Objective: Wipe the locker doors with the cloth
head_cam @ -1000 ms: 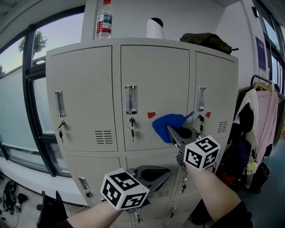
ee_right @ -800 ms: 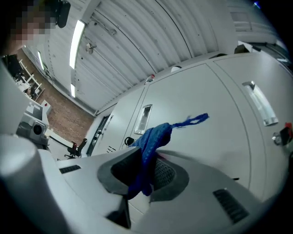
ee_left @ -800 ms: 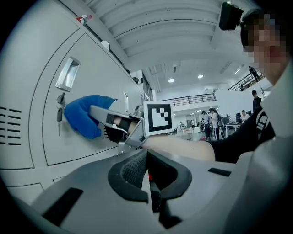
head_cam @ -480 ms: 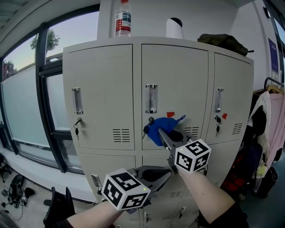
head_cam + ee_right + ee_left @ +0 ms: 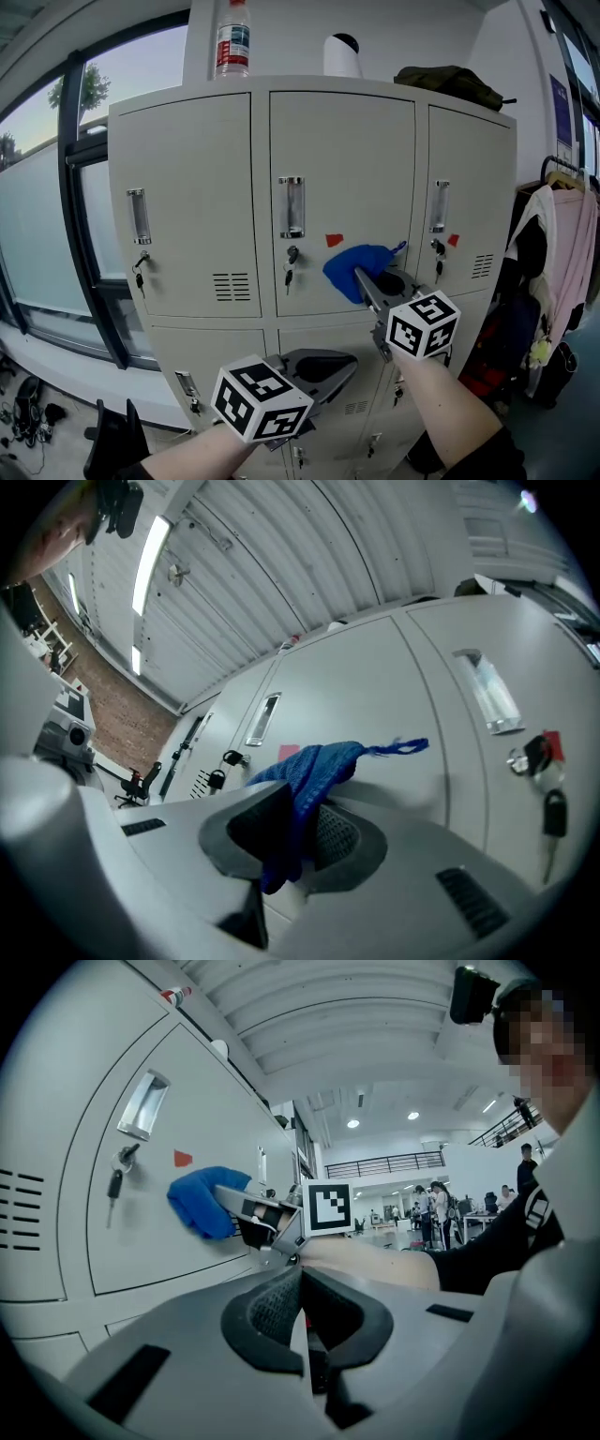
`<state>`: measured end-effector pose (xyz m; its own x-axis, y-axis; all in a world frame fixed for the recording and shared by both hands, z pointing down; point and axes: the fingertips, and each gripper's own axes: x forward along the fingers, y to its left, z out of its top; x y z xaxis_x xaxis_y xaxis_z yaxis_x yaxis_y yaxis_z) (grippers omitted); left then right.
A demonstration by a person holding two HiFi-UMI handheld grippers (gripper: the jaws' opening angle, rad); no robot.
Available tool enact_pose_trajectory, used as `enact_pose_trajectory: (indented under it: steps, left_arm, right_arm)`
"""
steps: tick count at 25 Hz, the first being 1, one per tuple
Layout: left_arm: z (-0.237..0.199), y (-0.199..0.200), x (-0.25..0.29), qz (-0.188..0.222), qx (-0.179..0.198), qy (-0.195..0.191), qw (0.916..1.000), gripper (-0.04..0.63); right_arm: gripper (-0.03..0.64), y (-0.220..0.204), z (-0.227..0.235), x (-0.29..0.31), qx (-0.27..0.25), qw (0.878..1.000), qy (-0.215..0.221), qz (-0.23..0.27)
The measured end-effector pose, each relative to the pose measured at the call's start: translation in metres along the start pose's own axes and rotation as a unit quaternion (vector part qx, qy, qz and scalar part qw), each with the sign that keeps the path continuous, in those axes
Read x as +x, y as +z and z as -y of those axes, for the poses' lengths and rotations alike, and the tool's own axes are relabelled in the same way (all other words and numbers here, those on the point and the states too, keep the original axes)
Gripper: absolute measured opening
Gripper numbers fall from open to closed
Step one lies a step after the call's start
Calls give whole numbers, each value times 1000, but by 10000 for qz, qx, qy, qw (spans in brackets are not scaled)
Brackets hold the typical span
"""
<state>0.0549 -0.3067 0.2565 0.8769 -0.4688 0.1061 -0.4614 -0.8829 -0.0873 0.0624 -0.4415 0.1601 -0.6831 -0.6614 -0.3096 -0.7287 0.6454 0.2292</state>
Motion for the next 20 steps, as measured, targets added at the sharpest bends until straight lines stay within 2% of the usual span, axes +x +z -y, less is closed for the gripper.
enact_pose_trajectory:
  steps: [7,13,16,20]
  left_arm:
    - [10,0,25,-2,-2,-217,9998,6]
    - [17,1,33,0,-8,-296,9996,6]
    - [15,0,30,5,-25,-258,9997,6]
    - [10,-3,16,9,-55,-146,9999,6]
  right_arm:
    - [48,-3,64,-45,18,9977,-664,-105]
    - [48,-7,86,-66,61,9960,-881,-130]
    - [48,-3,71,-63,205,9974,-684,61]
    - [48,-4,20,-41,318,9993,-78,192]
